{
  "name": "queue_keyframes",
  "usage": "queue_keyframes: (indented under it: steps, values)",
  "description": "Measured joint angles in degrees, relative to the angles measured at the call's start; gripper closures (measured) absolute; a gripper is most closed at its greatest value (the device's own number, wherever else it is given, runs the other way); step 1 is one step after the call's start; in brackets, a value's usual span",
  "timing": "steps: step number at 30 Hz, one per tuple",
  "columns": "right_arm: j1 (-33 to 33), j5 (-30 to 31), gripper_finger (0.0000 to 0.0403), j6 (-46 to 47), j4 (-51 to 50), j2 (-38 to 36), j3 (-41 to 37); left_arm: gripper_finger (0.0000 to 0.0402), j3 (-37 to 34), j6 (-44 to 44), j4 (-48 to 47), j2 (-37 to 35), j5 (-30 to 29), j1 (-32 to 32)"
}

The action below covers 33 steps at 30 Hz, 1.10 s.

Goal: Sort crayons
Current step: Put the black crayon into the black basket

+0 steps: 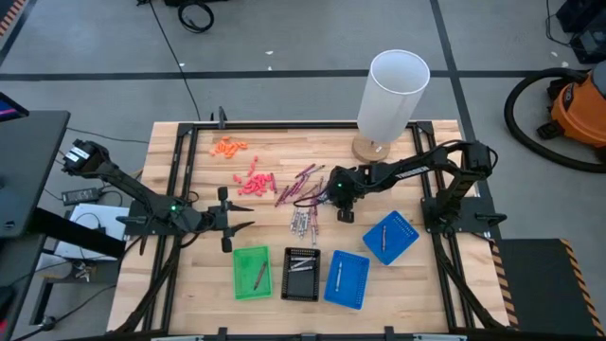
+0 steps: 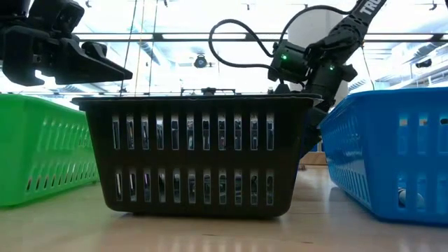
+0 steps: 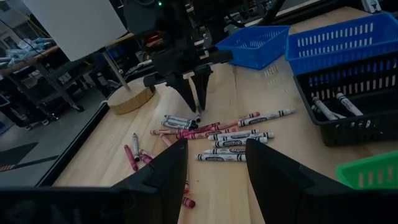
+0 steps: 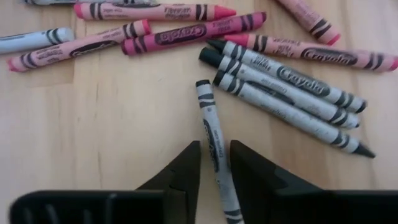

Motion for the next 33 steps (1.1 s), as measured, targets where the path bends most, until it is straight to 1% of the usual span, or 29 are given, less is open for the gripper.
queue_keyframes:
  steps: [4, 7, 12, 18, 20, 23, 27, 29, 33]
  values:
    - [0.29, -1.88, 0.0357, 2.13, -1.13, 0.02, -0.04, 0.0228, 0.0, 0.0, 0.0, 0.0, 0.0, 0.0]
    - [1.11, -2.25, 0.0375, 3.06, -2.05, 0.02, -0.04, 0.0228, 0.0, 0.02, 0.0, 0.0, -0.01, 0.0]
    - [1.97, -2.45, 0.0375, 6.52, -2.54, -0.3, -0.09, 0.0228, 0.0, 0.02, 0.0, 0.0, 0.0, 0.0]
    - [3.32, -3.87, 0.0368, 9.06, -5.41, -3.92, 0.19, 0.0228, 0.0, -0.04, 0.02, 0.0, 0.0, -0.01]
    - [3.82, -4.63, 0.0368, 10.6, -3.82, -5.75, 0.74, 0.0228, 0.0, -0.25, 0.05, 0.0, 0.0, -0.07]
    - [4.83, -8.58, 0.0367, 13.71, -0.16, -7.75, 0.81, 0.0228, 0.0, -0.35, 0.15, 0.0, 0.0, -0.07]
    - [7.76, -13.65, 0.0367, 17.79, 9.92, -8.96, 0.91, 0.0228, 0.0, -0.55, 0.83, 0.02, 0.01, -0.09]
    - [9.79, -13.29, 0.0367, 19.38, 13.17, -8.94, 0.92, 0.0228, 0.0, -0.81, 1.85, 0.02, 0.02, -0.09]
    - [14.46, -7.13, 0.0365, 21.47, 17.75, -8.94, 0.92, 0.0228, 0.02, -1.13, 2.91, 0.01, 0.02, -0.09]
